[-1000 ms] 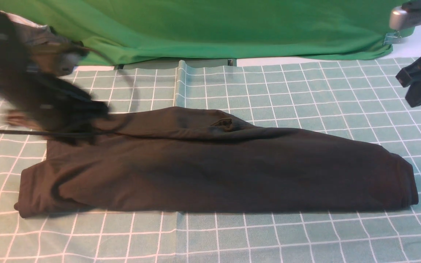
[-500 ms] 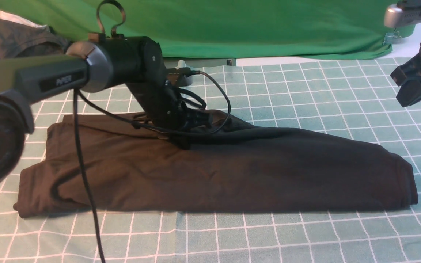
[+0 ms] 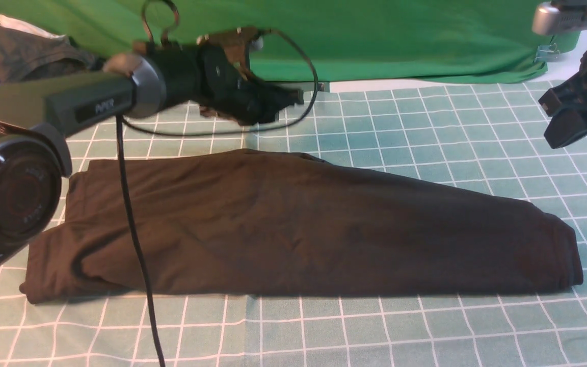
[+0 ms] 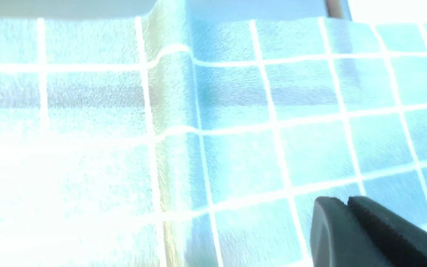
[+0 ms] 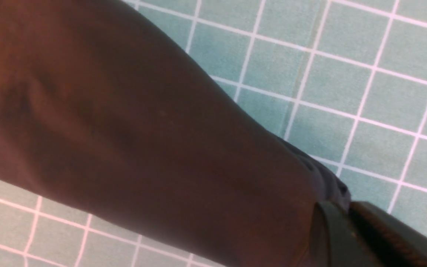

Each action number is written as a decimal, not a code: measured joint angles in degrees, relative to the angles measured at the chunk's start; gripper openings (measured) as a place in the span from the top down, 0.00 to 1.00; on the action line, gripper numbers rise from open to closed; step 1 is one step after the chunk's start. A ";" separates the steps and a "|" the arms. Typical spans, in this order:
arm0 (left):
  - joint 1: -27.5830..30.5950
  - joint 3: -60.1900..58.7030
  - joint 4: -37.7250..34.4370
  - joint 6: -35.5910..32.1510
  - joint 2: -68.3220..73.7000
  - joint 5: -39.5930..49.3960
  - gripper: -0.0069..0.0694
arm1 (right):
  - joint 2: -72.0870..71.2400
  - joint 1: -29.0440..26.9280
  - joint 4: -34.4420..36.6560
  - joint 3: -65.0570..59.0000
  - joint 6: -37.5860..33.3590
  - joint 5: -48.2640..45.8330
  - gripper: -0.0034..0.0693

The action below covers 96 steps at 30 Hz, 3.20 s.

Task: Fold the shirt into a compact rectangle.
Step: 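Pull the folded dark garment lengthwise by its ends to straighten it flat on the table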

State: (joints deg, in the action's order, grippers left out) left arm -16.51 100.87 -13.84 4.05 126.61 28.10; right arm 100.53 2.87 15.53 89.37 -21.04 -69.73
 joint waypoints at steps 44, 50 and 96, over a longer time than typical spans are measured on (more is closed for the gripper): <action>6.36 -45.64 4.48 1.08 -27.80 8.06 0.90 | 18.20 10.24 -7.79 -2.05 1.15 11.17 0.92; 7.43 -45.70 6.63 0.44 -34.67 14.16 0.90 | 17.15 6.67 -14.31 -2.05 6.74 10.57 0.92; 25.59 -44.32 12.31 3.41 -26.57 15.83 0.89 | -5.59 7.28 -7.37 -8.35 3.86 6.22 0.88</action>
State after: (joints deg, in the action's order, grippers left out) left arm 9.08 56.56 -1.53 7.47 100.04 43.93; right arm 94.94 10.16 8.17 81.02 -17.19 -63.51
